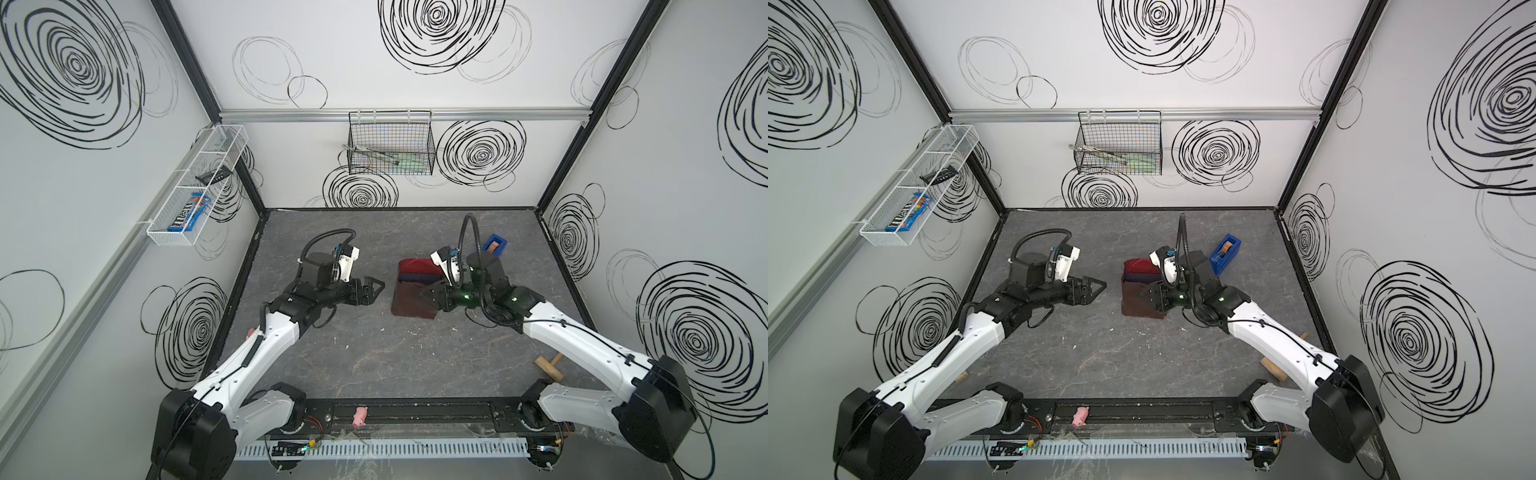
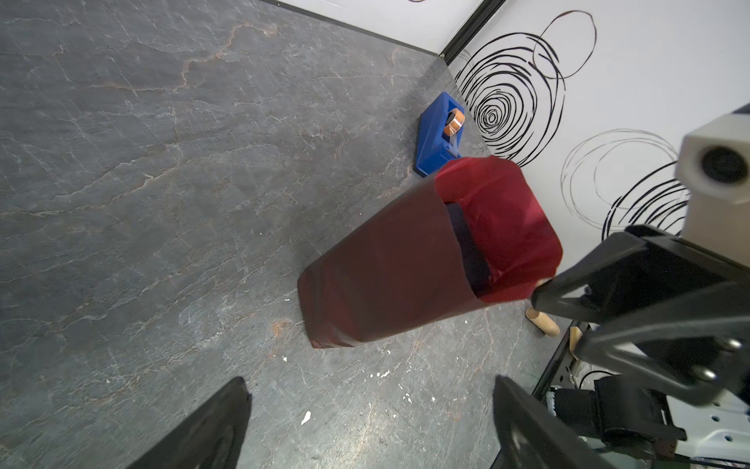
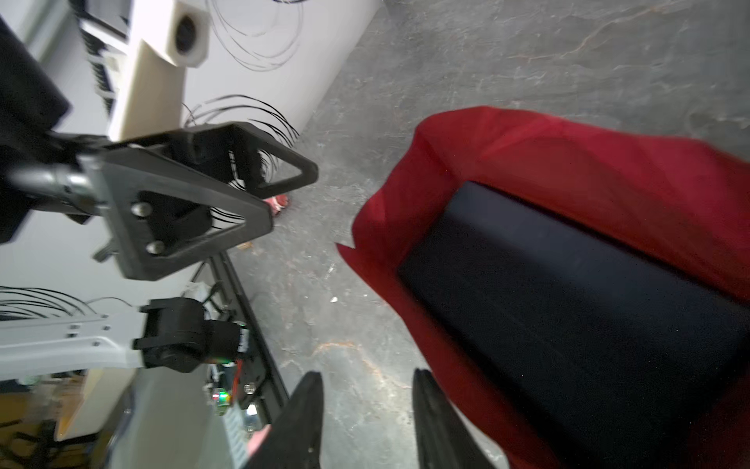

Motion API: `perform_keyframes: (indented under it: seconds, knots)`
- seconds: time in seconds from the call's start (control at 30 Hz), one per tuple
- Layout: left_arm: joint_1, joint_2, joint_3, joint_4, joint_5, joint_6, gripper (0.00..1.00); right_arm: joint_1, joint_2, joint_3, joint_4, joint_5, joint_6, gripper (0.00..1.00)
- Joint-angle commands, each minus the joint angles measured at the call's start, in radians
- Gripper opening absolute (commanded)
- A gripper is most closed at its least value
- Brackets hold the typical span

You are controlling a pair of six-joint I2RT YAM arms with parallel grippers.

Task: Wrap a gift box in wrapping paper
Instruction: Fold the wrapping paper for the gift box.

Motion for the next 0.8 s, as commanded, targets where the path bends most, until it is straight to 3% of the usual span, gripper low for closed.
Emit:
perform_keyframes:
  seconds: [0.0, 0.17, 0.47, 0.77]
  knots:
    - [-0.007, -0.001, 0.014, -0.001, -0.011, 0.016, 0.96, 0.009, 0.055, 0.069, 0.013, 0.089, -0.004, 0.33]
    - [-0.011, -0.021, 0.002, -0.003, -0.037, 0.015, 0.96, 0.009, 0.118, 0.108, 0.002, 0.176, -0.007, 0.32]
    - [-0.033, 0.015, 0.009, 0.016, -0.063, 0.004, 0.96, 0.016, 0.196, 0.132, -0.009, 0.22, -0.001, 0.33]
    - [-0.073, 0.097, 0.025, 0.043, -0.213, -0.083, 0.96, 0.026, 0.223, 0.103, 0.031, 0.247, 0.014, 0.32]
